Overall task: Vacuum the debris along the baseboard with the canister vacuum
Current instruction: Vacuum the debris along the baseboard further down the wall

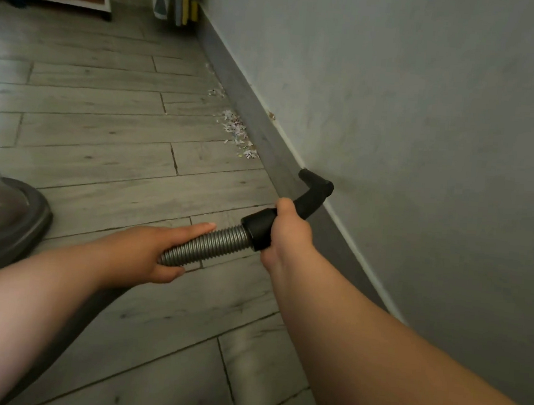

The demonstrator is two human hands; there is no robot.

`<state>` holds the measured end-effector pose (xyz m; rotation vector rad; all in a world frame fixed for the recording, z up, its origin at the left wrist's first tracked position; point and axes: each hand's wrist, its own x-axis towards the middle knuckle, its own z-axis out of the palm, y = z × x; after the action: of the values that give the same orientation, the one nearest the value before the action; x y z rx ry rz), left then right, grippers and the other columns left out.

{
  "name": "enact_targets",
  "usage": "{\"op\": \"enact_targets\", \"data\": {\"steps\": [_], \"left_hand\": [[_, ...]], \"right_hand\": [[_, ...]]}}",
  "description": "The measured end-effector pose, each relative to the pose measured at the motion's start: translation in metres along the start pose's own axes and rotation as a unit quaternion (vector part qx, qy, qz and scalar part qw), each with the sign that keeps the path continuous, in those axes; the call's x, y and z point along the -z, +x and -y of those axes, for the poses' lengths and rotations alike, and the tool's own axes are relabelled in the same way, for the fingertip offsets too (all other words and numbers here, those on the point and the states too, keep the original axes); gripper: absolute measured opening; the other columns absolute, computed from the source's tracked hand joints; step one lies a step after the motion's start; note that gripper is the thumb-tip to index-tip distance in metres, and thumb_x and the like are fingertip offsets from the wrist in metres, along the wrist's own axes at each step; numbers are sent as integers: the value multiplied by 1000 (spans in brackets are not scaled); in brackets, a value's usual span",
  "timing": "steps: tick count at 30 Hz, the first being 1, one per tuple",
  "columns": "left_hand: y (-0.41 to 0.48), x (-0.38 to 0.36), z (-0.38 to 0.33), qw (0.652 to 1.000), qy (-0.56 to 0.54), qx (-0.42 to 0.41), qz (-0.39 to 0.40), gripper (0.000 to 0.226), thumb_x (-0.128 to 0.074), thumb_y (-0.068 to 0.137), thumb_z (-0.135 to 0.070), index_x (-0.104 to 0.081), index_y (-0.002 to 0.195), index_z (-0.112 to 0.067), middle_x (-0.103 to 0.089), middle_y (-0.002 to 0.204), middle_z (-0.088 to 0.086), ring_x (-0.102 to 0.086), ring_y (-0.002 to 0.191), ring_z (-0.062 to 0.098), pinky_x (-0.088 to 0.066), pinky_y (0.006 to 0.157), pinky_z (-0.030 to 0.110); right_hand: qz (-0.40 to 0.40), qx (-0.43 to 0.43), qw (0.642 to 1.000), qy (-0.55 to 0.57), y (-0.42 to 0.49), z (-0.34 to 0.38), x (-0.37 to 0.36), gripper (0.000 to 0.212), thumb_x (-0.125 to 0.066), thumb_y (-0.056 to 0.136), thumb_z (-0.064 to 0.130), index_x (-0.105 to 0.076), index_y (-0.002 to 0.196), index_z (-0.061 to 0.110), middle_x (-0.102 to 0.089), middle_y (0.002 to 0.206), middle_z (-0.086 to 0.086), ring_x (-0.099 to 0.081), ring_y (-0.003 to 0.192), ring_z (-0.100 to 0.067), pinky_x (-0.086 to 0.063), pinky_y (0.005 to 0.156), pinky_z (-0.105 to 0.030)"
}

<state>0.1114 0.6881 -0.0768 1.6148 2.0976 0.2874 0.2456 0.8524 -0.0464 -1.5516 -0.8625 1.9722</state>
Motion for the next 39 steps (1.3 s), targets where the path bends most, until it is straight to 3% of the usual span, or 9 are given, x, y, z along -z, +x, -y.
{"op": "enact_targets", "data": {"steps": [4, 9, 13, 17, 22, 27, 29, 35, 39], "left_hand": [[0, 6, 2, 1000, 6, -23, -2, 84, -64, 87, -38, 0, 129, -72, -50, 127, -23, -52, 90, -5, -38, 77, 4], [3, 6, 5, 999, 3, -48, 3, 89, -65, 84, -41, 5, 122, -82, -46, 137, -23, -51, 113, 0, -44, 98, 26], [3, 5, 8, 999, 13, -48, 7, 88, -63, 85, -42, 6, 119, -83, -47, 132, -24, -50, 109, -2, -44, 97, 23], [4, 1, 10, 998, 11, -53, 14, 81, -61, 87, -39, 2, 126, -73, -45, 133, -24, -46, 106, -7, -35, 86, 1], [6, -9, 17, 998, 8, -62, 20, 90, -61, 83, -41, 12, 111, -86, -51, 129, -20, -50, 109, -2, -42, 96, 20], [2, -7, 18, 999, 5, -51, 12, 81, -60, 85, -41, 3, 120, -79, -51, 127, -20, -50, 106, -4, -42, 93, 17], [3, -8, 22, 999, 4, -41, 11, 79, -60, 85, -41, 1, 124, -74, -51, 129, -21, -51, 105, -4, -42, 92, 15], [3, -14, 34, 999, -10, -46, 4, 82, -57, 80, -42, 3, 115, -84, -54, 124, -24, -54, 103, -3, -46, 91, 21], [5, -15, 34, 999, -25, -38, 0, 77, -59, 80, -41, -7, 122, -80, -56, 120, -24, -56, 100, -4, -48, 90, 23]], "right_hand": [[-21, -11, 999, 26, -15, -3, 10, 35, -63, 88, 27, -52, 120, 16, -66, 99, -9, -66, 84, -25, -55, 59, -34], [-28, -17, 998, 44, -27, 0, 16, 34, -63, 89, 27, -51, 120, 17, -66, 101, -11, -66, 87, -27, -57, 64, -38], [-29, -23, 998, 45, -35, -3, 17, 27, -61, 91, 25, -51, 115, 17, -65, 104, -12, -65, 89, -28, -56, 68, -39], [-31, -19, 998, 53, -38, -9, 18, 23, -61, 91, 24, -52, 112, 17, -64, 100, -11, -64, 89, -29, -57, 74, -41], [-40, -14, 998, 39, -36, -13, 18, 24, -60, 91, 24, -51, 112, 17, -64, 95, -11, -64, 87, -29, -56, 69, -41], [-47, -3, 999, 23, -32, -15, 11, 24, -59, 90, 23, -51, 111, 18, -62, 93, -9, -62, 87, -28, -53, 63, -38], [-50, -1, 999, 21, -31, -17, 7, 25, -59, 90, 24, -51, 112, 17, -62, 93, -9, -62, 87, -28, -54, 68, -40], [-50, 11, 998, 27, -27, -25, 3, 30, -59, 90, 23, -48, 118, 20, -63, 98, -11, -63, 91, -28, -56, 82, -47], [-49, 13, 998, 30, -21, -23, 3, 25, -59, 90, 24, -49, 112, 19, -64, 97, -10, -63, 90, -28, -56, 79, -45]]}}
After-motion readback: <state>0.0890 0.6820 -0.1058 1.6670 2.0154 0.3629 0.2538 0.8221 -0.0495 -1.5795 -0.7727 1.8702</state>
